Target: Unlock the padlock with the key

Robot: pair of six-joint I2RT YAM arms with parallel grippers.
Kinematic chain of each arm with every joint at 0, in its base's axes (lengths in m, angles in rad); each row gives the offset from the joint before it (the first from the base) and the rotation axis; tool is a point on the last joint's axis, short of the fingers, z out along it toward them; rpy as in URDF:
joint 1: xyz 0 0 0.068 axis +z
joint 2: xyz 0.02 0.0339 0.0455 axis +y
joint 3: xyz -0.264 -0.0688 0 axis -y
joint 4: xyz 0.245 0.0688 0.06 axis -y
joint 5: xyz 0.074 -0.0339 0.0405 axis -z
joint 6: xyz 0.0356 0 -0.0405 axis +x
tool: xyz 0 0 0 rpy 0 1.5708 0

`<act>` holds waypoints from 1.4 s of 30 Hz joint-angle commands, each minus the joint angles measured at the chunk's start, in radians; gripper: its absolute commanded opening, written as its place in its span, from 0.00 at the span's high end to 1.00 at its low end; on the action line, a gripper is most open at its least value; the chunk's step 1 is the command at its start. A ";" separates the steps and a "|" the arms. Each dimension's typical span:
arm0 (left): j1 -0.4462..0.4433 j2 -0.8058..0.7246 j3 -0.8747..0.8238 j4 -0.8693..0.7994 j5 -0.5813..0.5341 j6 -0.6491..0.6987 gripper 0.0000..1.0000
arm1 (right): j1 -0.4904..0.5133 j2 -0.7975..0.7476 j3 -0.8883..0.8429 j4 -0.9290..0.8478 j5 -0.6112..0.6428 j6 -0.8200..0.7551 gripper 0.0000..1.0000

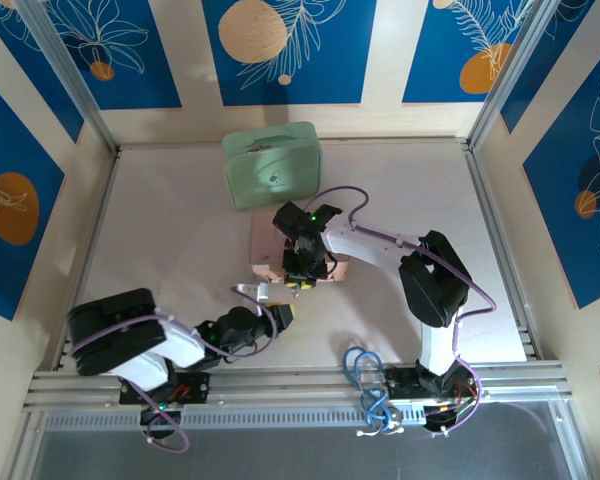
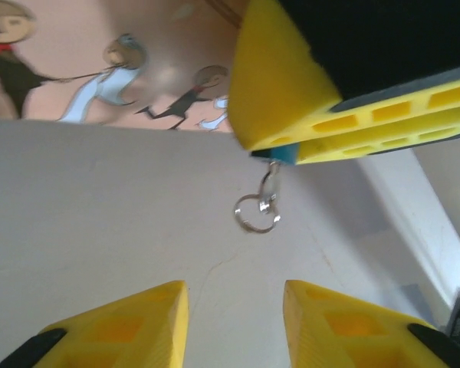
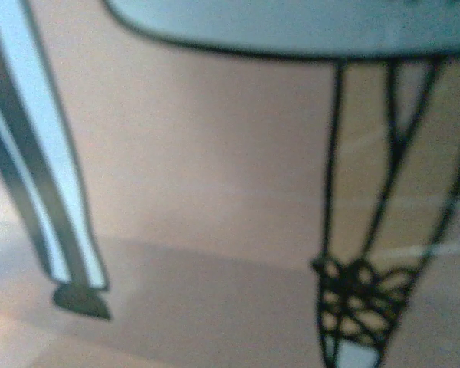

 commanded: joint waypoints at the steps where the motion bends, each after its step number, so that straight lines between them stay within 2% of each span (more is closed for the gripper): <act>1: -0.003 0.093 -0.009 0.281 0.014 0.019 0.57 | -0.004 0.025 0.002 -0.012 -0.079 -0.009 0.99; 5: -0.007 0.073 0.012 0.282 0.054 0.091 0.57 | -0.004 0.028 -0.005 0.002 -0.084 -0.002 1.00; 9: -0.008 0.086 0.006 0.282 0.006 0.104 0.59 | -0.003 0.025 -0.005 0.006 -0.075 0.004 1.00; 13: -0.004 0.093 0.023 0.282 0.010 0.120 0.63 | -0.003 0.012 -0.017 0.016 -0.072 0.016 1.00; 20: 0.008 0.104 0.020 0.282 -0.023 0.095 0.72 | 0.000 0.007 -0.017 0.032 -0.083 0.027 1.00; 27: 0.020 0.118 0.008 0.282 -0.055 0.069 0.75 | 0.000 0.011 -0.011 0.032 -0.087 0.024 1.00; 34: 0.030 0.164 0.052 0.282 -0.020 0.072 0.76 | 0.000 -0.002 -0.038 0.054 -0.095 0.034 1.00; 42: 0.053 0.196 0.095 0.282 0.010 0.087 0.84 | 0.000 -0.011 -0.059 0.075 -0.100 0.045 1.00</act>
